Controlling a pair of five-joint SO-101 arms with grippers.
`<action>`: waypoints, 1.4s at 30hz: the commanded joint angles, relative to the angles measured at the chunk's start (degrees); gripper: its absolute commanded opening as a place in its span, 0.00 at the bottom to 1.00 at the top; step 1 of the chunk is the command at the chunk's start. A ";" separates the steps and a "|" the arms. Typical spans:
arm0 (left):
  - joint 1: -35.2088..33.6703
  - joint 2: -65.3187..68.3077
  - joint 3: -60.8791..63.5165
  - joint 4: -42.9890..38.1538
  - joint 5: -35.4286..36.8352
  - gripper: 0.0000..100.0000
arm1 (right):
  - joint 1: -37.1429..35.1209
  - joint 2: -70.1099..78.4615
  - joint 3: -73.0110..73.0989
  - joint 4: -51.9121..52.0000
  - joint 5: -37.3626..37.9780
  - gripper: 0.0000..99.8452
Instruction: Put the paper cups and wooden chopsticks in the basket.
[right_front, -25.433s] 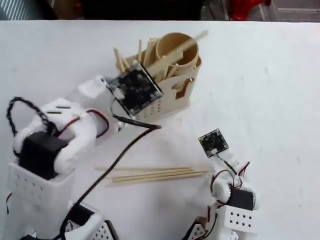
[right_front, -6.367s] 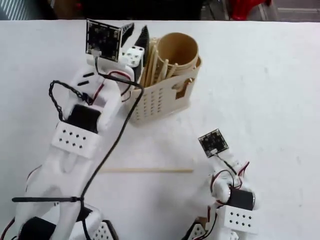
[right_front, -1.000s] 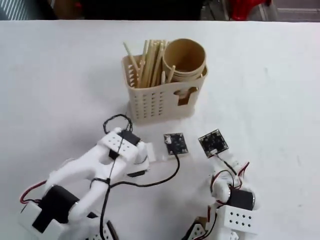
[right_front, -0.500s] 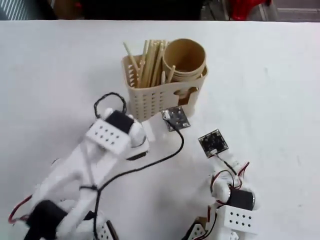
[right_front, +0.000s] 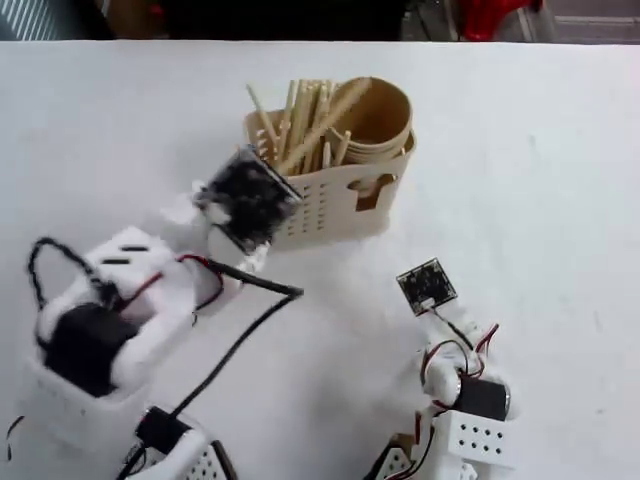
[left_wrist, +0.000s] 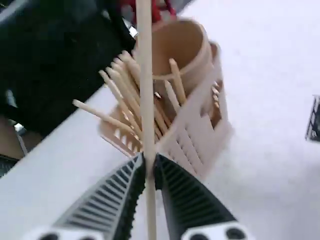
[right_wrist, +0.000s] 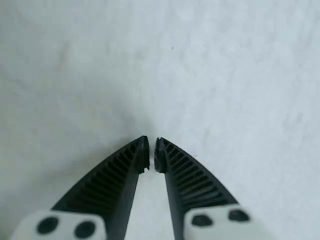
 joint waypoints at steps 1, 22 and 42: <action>-1.71 -1.10 -7.56 -6.95 5.10 0.02 | 0.13 0.31 -0.44 -0.92 0.09 0.04; -2.95 6.64 18.29 -60.13 15.65 0.02 | 0.13 0.31 -0.44 -0.92 0.09 0.04; -7.78 19.65 18.37 -63.03 23.03 0.03 | 0.13 0.31 -0.44 -0.92 0.09 0.04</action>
